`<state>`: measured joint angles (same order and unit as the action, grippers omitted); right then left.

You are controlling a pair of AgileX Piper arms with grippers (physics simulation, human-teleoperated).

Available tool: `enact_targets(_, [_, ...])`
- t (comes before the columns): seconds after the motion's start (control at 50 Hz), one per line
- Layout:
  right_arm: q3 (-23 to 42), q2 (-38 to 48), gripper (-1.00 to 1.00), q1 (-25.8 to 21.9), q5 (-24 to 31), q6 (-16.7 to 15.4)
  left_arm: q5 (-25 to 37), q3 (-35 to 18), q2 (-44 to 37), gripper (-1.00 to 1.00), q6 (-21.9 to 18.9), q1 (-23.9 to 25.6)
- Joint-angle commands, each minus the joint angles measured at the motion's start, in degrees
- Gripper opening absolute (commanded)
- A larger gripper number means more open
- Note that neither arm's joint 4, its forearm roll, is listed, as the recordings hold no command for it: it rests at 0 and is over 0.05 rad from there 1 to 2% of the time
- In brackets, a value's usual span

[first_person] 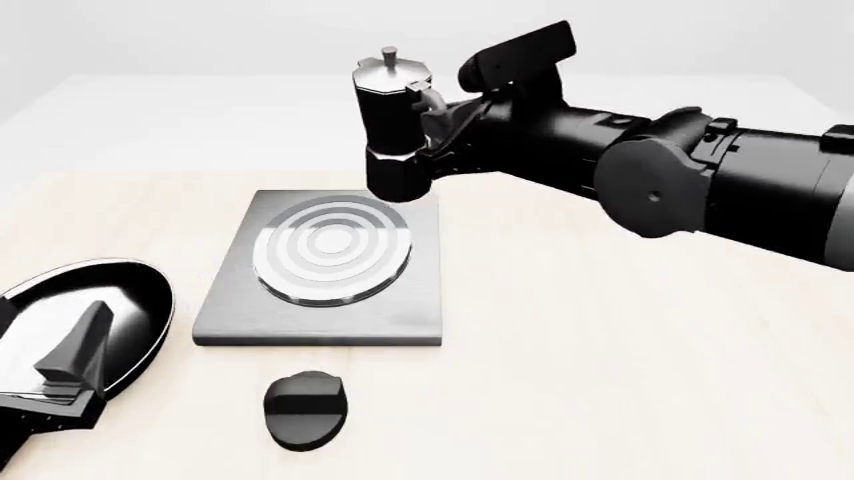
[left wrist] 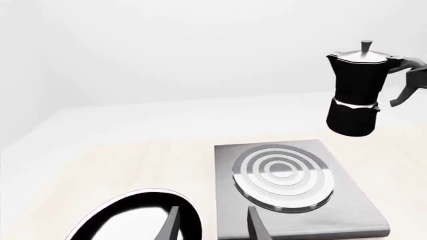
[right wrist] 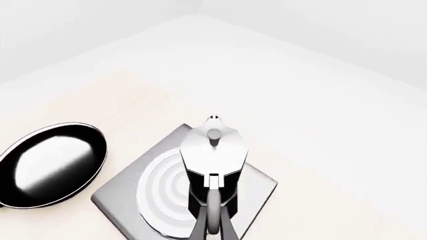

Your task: Turn on the stove and put the moka pot on it.

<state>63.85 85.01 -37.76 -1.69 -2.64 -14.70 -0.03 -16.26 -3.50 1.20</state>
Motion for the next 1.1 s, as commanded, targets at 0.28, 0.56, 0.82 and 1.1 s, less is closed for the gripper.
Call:
enact_targets(0.28, [6.67,12.56,-1.0,-2.1,-8.52,3.89,0.32,0.0,0.4,1.0,-0.55,-0.46])
enact_targets(0.56, [11.51,20.03,-1.0,-2.44,-9.98,4.19,-0.1,0.01,-0.1,1.0,-0.51,-0.59])
enact_targets(0.82, [15.9,26.12,-1.0,-2.43,-10.52,3.63,-1.35,0.02,-1.81,1.0,-0.19,-0.61])
enact_targets(1.1, [18.3,30.36,-1.0,-2.38,-10.89,4.23,-4.88,0.02,-5.96,1.0,0.26,0.08])
